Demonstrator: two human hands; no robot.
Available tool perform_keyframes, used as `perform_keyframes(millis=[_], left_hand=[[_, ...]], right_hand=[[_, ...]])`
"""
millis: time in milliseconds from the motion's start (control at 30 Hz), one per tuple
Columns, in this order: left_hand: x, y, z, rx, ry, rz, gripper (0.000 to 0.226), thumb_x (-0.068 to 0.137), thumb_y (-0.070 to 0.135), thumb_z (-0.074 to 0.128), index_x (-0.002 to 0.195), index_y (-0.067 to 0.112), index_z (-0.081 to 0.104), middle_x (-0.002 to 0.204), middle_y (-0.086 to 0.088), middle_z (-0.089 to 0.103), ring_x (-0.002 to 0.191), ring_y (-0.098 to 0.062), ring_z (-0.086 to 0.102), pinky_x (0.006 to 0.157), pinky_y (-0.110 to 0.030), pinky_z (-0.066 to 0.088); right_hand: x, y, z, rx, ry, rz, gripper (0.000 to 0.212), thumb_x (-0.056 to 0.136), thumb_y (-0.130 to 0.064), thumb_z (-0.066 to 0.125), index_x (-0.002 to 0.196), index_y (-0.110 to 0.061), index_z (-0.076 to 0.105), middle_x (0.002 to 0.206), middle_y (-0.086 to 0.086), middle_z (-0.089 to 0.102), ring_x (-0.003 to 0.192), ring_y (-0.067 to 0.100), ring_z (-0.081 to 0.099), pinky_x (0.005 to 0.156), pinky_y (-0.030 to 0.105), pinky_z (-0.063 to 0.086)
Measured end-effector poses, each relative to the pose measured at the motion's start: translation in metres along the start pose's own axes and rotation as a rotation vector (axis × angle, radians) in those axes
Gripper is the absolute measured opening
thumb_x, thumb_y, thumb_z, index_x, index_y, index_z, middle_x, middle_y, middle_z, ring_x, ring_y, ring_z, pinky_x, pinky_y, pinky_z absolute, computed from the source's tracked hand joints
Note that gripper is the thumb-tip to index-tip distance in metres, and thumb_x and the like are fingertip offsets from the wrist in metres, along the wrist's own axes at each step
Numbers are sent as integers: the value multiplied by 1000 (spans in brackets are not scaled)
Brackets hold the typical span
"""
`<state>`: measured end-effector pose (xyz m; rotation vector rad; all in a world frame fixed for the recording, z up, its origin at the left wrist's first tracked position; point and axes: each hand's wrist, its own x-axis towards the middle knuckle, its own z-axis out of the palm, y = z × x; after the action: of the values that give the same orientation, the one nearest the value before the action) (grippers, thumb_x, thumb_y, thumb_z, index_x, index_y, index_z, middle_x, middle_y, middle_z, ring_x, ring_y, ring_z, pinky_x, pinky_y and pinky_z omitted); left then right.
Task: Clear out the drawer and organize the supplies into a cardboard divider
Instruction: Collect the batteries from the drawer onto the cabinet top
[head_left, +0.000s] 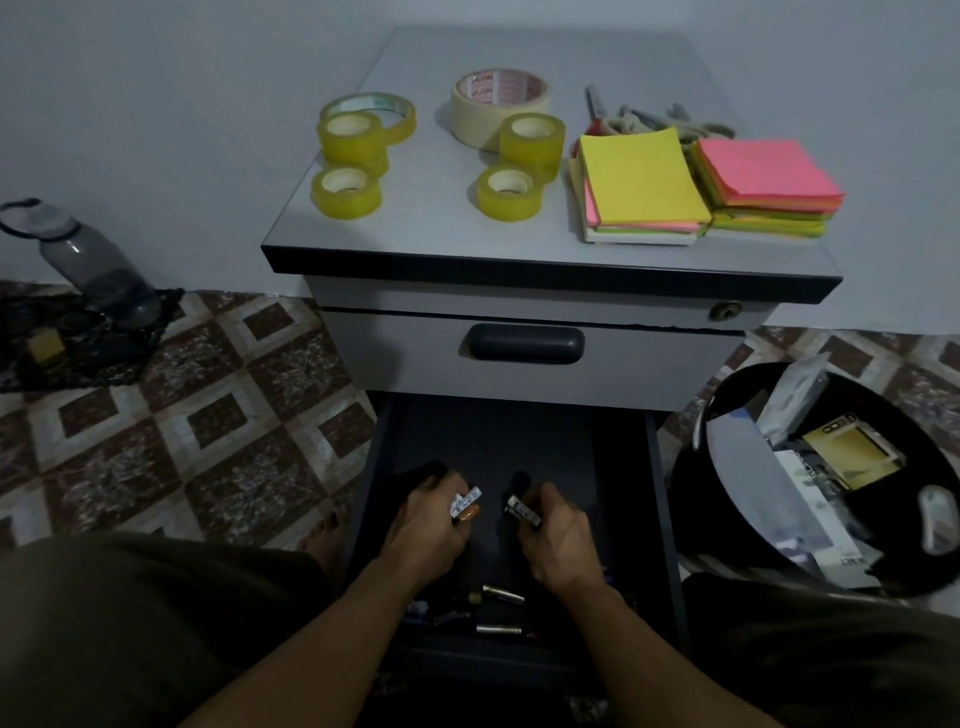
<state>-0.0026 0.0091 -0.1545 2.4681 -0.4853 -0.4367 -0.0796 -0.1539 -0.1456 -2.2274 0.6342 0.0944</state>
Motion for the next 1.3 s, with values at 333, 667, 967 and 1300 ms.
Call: perform_keyframes(millis=[333, 667, 967, 1300], left_hand=[[1, 9, -4, 213, -89, 14, 21, 87, 20, 53, 107, 17, 49, 107, -7, 57, 93, -29, 61, 72, -32, 44], [-4, -7, -7, -221, -9, -117, 38, 95, 13, 59, 122, 40, 60, 112, -2, 60, 75, -18, 69, 58, -32, 61], [-15, 10, -18, -134, 76, -48, 38, 93, 15, 65, 128, 26, 59, 101, 11, 64, 90, -5, 60, 79, -22, 51], [-15, 28, 6, 124, -76, 74, 21, 86, 33, 72, 79, 30, 53, 92, 12, 58, 79, -8, 58, 66, -25, 45]], right_hand=[[-2, 1, -1, 73, 8, 97, 6, 89, -15, 59, 89, -21, 57, 84, 2, 67, 72, 16, 64, 61, 24, 47], [-9, 0, -12, 132, 64, 119, 9, 88, -12, 63, 95, -18, 62, 83, -5, 64, 67, 3, 56, 51, 2, 36], [-26, 1, -25, 165, 77, 161, 8, 90, -16, 63, 98, -19, 63, 86, -3, 67, 69, 4, 61, 45, 8, 40], [-28, 7, -29, 179, 104, 200, 8, 88, -17, 62, 94, -22, 62, 83, -2, 67, 70, 9, 63, 52, 16, 43]])
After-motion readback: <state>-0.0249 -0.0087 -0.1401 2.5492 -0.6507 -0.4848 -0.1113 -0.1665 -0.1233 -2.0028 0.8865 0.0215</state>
